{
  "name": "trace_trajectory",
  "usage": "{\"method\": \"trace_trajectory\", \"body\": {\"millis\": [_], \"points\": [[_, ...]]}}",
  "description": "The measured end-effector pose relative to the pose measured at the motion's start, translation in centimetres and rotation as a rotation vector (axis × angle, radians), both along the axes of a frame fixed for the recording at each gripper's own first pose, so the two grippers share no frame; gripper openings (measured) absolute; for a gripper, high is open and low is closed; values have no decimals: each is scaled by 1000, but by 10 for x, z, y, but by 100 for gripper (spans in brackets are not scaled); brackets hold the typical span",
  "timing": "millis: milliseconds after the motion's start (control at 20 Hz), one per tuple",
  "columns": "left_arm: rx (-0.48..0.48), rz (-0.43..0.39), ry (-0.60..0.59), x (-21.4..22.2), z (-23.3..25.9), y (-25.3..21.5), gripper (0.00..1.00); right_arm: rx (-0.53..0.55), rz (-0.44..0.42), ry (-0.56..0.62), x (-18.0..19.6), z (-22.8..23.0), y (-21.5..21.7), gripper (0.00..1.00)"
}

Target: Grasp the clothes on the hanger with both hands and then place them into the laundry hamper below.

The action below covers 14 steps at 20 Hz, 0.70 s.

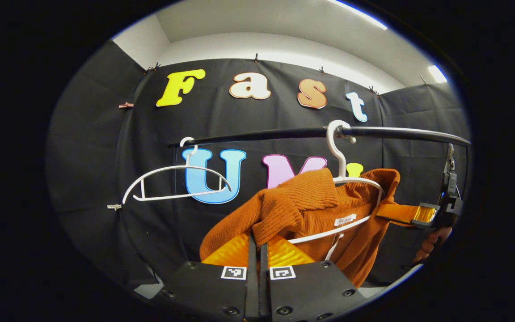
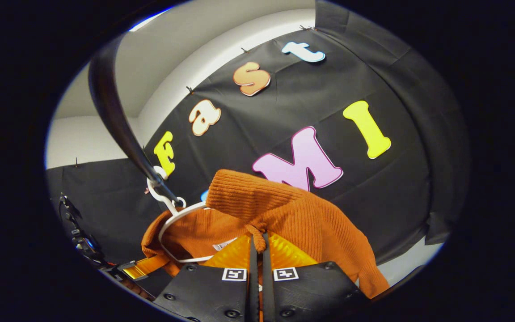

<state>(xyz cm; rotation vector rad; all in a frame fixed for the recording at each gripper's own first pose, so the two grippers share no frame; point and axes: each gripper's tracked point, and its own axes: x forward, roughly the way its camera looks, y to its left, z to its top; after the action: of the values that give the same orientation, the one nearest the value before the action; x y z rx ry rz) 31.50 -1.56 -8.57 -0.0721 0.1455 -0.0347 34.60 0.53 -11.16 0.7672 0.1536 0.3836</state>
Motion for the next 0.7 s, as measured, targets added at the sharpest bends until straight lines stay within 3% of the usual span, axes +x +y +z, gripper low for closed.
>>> {"method": "trace_trajectory", "body": {"millis": [150,300,400,500,550,600,700], "points": [[-4,23,-6,5,8,8,5,-40,-26,-34,14,17,-21,7],[-3,41,-19,9,18,16,5,-248,-145,-31,34,16,-61,7],[-1,54,-23,12,22,23,5,-329,-201,-6,42,11,-76,7],[-8,56,-22,15,26,27,5,-391,-219,32,50,-4,-80,7],[-14,51,-9,15,25,26,5,-421,-215,42,54,-14,-79,12],[-20,43,-5,15,29,22,5,-457,-212,59,58,-28,-78,7],[-1,34,-23,15,39,19,5,-477,-191,110,61,-61,-73,7]]}}
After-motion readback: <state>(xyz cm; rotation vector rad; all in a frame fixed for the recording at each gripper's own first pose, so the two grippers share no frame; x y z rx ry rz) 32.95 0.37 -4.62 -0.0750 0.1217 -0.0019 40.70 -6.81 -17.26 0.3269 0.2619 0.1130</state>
